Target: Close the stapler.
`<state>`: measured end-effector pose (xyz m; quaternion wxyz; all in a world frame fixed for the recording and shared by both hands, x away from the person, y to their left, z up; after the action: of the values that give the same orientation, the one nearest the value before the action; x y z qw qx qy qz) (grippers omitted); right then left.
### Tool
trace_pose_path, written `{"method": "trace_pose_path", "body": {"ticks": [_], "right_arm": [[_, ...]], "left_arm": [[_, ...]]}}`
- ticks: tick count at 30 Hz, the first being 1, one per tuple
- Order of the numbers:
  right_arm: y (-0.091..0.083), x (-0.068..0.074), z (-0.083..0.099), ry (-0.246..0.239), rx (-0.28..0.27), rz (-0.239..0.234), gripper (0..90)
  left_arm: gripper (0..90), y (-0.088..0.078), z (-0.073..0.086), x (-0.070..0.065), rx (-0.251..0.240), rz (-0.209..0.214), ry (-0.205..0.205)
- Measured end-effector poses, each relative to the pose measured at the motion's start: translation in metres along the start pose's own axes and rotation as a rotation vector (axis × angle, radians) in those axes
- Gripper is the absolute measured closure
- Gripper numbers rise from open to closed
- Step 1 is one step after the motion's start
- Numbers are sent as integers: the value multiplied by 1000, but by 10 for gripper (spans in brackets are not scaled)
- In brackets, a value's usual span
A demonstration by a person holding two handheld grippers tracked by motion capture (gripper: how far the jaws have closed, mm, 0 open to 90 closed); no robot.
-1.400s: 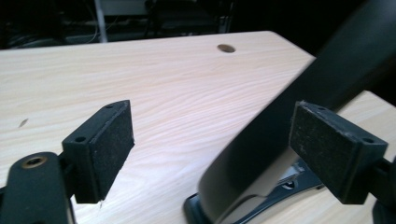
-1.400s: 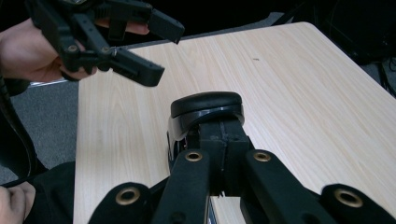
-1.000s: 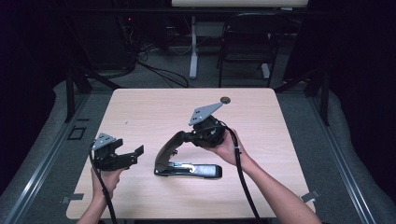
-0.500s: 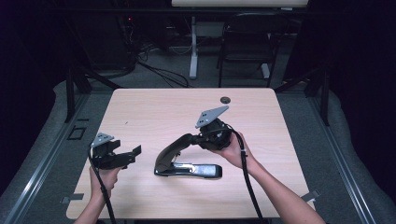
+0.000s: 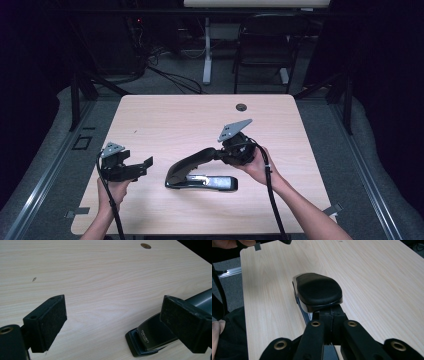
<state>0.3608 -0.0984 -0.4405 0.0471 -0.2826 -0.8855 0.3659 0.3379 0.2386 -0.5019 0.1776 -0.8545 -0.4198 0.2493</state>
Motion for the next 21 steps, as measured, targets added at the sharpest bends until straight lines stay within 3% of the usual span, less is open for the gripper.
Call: {"method": "trace_pose_path", "body": {"ticks": [21], "right_arm": [[6, -4, 21, 35, 60, 10, 900]], "left_arm": [[65, 1, 0, 0, 14, -3, 4]]}}
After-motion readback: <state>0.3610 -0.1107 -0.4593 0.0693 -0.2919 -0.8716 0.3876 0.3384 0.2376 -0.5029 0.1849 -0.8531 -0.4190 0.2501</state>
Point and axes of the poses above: each handheld gripper's, and its own axes: y roughly forward along the jaws, z roughly out of its underside, x roughly to its left, the point moved 2 cm from there along y, roughly forward along the jaws, and after that the axes turned 11 degrees about z, right-handed, at the moved point
